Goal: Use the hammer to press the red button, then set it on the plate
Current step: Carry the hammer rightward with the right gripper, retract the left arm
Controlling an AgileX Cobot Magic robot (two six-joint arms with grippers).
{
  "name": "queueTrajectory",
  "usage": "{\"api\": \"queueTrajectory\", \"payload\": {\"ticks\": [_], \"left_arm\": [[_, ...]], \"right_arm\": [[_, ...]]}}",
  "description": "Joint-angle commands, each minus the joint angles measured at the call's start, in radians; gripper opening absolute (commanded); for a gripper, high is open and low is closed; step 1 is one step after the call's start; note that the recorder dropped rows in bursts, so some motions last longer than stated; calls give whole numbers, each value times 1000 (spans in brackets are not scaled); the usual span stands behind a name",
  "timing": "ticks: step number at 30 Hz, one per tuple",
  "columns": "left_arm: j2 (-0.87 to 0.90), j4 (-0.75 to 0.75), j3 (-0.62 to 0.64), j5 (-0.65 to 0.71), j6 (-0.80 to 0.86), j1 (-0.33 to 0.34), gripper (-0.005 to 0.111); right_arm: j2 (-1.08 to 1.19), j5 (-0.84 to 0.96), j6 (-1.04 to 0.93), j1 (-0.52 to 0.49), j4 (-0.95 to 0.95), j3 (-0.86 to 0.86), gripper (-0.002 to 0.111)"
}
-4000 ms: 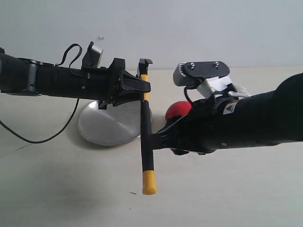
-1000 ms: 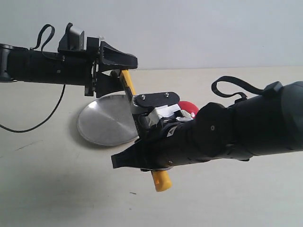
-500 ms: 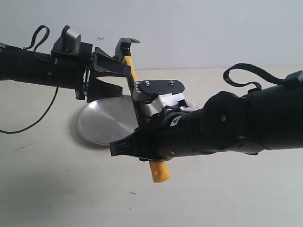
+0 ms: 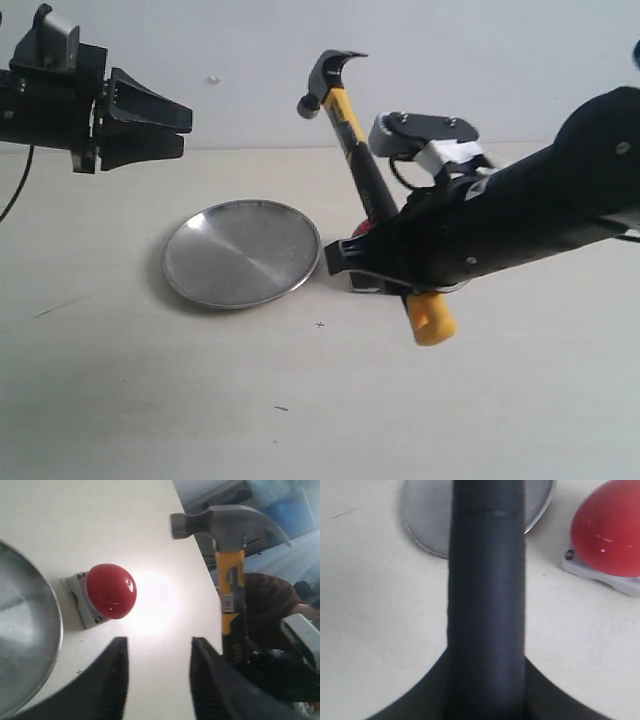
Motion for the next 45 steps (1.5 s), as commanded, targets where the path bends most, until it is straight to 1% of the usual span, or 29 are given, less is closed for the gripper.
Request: {"api": "queueTrajectory", "payload": {"ticks": [1,2,3,4,5,6,8,10,11,13,14,16,18,21,24,27,29,32,35,38,41,45], "left_arm": [[-52,16,29,5,8,33,3],[-61,16,39,5,28,41,1],[-87,9,71,5,50,52,1],[-98,5,85,5,60,60,1],[-127,-21,130,5,95,73,1],[-140,-36,157,5,111,78,1],[-198,-104,254,5,192,94,0],[-280,-233,425,5,340,114,0],[-307,-279,487,5,409,122,0],[-371,-355,645,5,551,122,0],[-405,-371,717,5,627,122,0],[-466,-371,843,5,742,122,0],[-529,-371,950,5,818,122,0],[-584,-371,1035,5,887,122,0],[-631,-371,1104,5,928,122,0],[-677,-371,1159,5,979,122,0],[-704,-371,1186,5,1008,122,0],[-744,-371,1204,5,1020,122,0],[-787,-371,1206,-56,1020,127,0],[-816,-371,1206,-97,1013,159,0],[-824,-371,1206,-99,1010,190,0],[-825,-371,1206,-94,1010,211,0]], "right_arm": [[-137,35,87,-51,-169,-5,0],[-163,64,134,-61,-228,-5,0],[-207,133,256,-75,-359,-5,0],[-228,170,313,-78,-425,-5,0],[-266,238,381,-80,-520,-5,0],[-281,270,391,-80,-536,-5,0],[-313,335,392,-80,-543,-5,0],[-341,398,390,-80,-542,-5,0],[-354,411,389,-80,-542,-5,0],[-403,352,391,-80,-531,41,0],[-429,315,393,-80,-508,74,0],[-440,327,393,-80,-498,112,0],[-433,332,393,-80,-491,115,0],[-429,328,393,-80,-491,115,0],[-429,302,393,-80,-491,127,0],[-429,238,393,-80,-462,161,0],[-423,197,393,-80,-460,178,0],[-403,187,393,-80,-476,178,0],[-368,209,411,-80,-507,156,0],[-317,275,409,-82,-507,119,0],[-283,311,407,-82,-507,102,0],[-258,320,388,-82,-493,102,0]]}}
